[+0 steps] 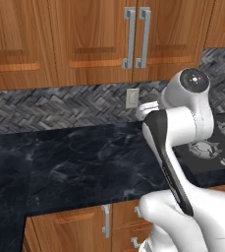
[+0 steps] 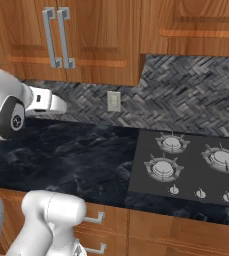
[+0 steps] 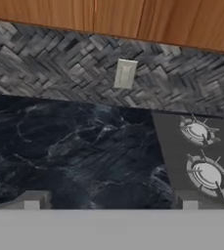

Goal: The dining table condiment station is running low on ketchup. Refill the condiment station by opening the cabinet and taking the ketchup from the cabinet and placing it on the dining table.

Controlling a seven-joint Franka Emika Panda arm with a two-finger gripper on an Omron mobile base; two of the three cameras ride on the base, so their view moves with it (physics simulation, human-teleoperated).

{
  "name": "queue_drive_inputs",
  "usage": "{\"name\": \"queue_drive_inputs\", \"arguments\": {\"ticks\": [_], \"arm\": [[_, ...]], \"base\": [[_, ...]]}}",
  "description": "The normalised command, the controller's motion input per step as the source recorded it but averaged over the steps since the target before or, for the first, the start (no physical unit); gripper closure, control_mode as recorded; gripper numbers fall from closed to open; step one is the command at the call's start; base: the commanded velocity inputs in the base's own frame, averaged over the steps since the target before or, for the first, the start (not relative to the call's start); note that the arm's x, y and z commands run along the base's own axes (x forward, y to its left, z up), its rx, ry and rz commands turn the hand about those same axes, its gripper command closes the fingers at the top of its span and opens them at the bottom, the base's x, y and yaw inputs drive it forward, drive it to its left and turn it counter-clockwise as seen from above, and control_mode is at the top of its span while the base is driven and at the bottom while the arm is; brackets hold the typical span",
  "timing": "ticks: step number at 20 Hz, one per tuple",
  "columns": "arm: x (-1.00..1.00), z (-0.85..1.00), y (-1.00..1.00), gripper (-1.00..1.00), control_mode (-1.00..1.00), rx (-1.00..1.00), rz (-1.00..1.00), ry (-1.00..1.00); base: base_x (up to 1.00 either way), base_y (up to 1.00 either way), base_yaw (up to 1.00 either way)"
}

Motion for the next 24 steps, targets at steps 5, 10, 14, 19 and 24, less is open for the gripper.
{"name": "queue_drive_inputs", "arguments": {"ticks": [5, 10, 14, 19, 24], "arm": [[0.06, 0.56, -0.07, -1.00, -1.00, 0.22, 0.00, -0.53], [0.28, 0.62, -0.02, -1.00, -1.00, 0.30, 0.02, -0.43], [0.42, 0.44, 0.00, -1.00, -1.00, 0.18, 0.00, -0.41], [0.24, 0.25, 0.02, -1.00, -1.00, -0.08, 0.01, -0.41], [0.24, 0.28, 0.00, -1.00, -1.00, -0.16, 0.02, -0.22]], "base": [[0.00, 0.00, 0.00], [0.00, 0.00, 0.00], [0.00, 0.00, 0.00], [0.00, 0.00, 0.00], [0.00, 0.00, 0.00]]}}
